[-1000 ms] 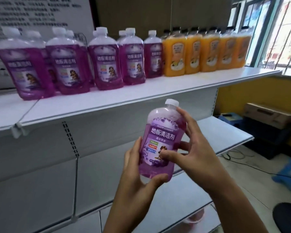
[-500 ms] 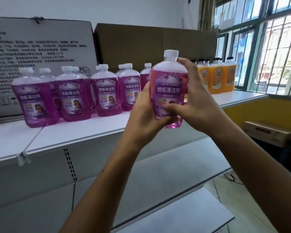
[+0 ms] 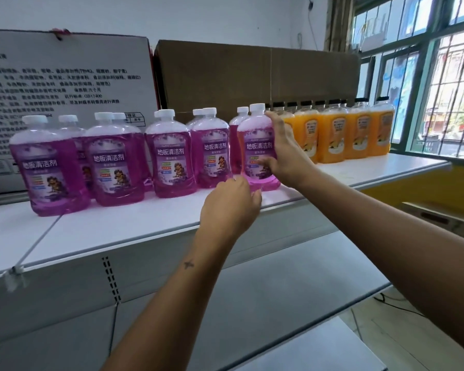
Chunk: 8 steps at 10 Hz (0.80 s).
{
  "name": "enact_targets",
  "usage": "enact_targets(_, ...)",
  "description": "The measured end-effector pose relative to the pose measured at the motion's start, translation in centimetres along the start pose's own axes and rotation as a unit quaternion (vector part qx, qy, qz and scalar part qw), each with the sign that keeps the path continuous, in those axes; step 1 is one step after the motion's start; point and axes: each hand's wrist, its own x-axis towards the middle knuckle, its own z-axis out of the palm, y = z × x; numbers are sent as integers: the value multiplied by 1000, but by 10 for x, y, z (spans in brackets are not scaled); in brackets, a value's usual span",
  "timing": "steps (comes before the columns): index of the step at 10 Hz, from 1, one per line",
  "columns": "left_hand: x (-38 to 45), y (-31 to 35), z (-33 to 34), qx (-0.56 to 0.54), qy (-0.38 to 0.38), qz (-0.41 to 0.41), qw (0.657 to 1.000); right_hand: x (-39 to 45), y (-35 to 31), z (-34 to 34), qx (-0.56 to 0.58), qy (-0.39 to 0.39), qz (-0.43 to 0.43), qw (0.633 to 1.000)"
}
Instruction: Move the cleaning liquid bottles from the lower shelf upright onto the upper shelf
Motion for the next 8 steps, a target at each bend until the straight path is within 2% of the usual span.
enact_targets(4, 3, -1, 2, 25, -11, 3, 1000, 32, 26, 37, 138, -14, 44, 989)
enact_targets(6, -1, -1, -5, 4, 2, 12, 1000, 3, 11, 32, 139, -11, 99, 985)
enact_targets(7, -6, 0, -13, -55, 26, 23, 998, -33, 3, 15, 107, 25, 110, 988)
enact_targets(8, -28, 11, -16, -202, 112, 45, 972, -84, -2, 6, 144, 68, 94, 983)
